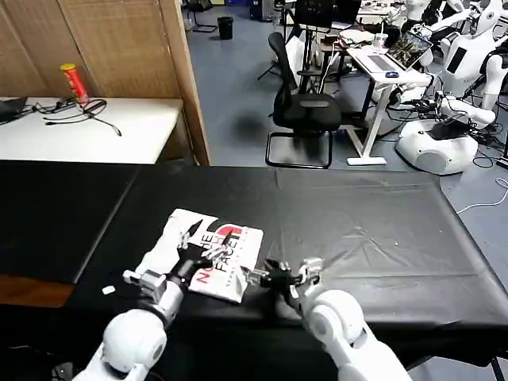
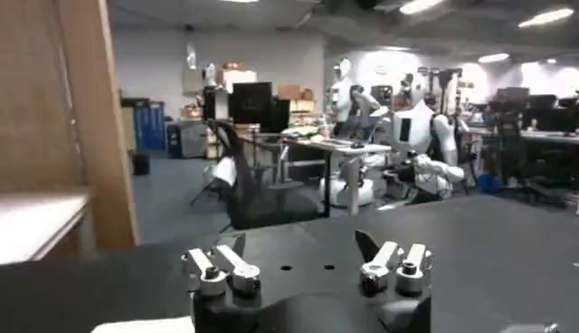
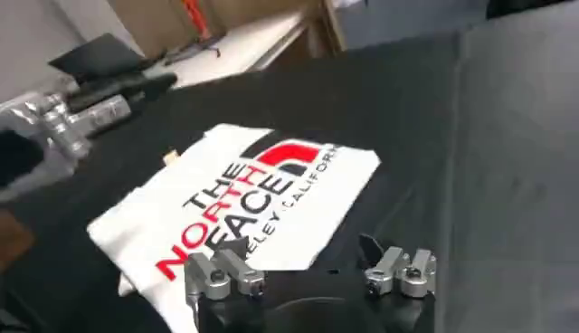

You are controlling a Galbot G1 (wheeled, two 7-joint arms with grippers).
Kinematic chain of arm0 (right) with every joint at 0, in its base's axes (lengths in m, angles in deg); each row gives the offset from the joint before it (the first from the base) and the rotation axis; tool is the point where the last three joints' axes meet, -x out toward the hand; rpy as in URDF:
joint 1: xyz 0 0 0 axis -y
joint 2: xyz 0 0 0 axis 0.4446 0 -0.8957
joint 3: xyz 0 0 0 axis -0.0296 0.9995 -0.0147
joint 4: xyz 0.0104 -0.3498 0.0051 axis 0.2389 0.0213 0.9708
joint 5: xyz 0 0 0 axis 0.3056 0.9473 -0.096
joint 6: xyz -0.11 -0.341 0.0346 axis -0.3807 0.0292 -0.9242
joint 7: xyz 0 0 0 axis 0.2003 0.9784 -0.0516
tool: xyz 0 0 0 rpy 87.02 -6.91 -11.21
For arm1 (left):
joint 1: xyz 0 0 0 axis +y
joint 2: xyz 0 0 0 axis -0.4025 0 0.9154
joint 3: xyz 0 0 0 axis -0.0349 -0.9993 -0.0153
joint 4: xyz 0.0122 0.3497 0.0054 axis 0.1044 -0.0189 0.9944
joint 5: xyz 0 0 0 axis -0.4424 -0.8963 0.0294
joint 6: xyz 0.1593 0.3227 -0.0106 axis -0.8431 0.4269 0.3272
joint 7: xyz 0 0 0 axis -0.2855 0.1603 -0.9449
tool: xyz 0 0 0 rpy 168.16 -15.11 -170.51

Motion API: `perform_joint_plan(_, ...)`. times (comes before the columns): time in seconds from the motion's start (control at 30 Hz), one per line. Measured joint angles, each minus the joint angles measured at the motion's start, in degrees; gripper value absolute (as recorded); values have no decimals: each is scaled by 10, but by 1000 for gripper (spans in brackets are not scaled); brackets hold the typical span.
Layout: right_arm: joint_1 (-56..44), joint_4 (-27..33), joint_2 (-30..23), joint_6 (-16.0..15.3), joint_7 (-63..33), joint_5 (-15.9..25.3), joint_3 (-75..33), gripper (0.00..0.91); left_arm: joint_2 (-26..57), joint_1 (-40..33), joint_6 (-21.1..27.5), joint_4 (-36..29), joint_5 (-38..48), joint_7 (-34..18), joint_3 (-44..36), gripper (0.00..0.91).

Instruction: Fold and organize the clothes.

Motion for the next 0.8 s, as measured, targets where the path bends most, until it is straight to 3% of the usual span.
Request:
perform_joint_plan(0.03,1,4,-3,0,1,3,1,68,0,0,-1,0,1,-1,2,878)
perform_joint_plan(0.17,3,18,-13,6,1,12,1,0,0,3,-5,2,10,-3,12,878)
perform_joint_plan(0.67,12,37,22,18,12,24,-38,0,-4,25,-13,9,12,-3,42,878)
perform_joint_plan(0.7,10,34,28,16,13,23,-44,88,-4,26,-14,10,12,-3,43,878)
perform_joint_plan(0.73,8,31,34,13,14,20,-50,410,-4,27,-14,11,12,-3,44,878)
perform_joint_plan(0.77,5,26,41,6,13,15,-58,878,-4,27,-14,12,11,-4,45,878)
perform_joint_plan(0.8,2,22,48,0,13,8,-66,878,-4,27,-14,14,11,-5,46,878)
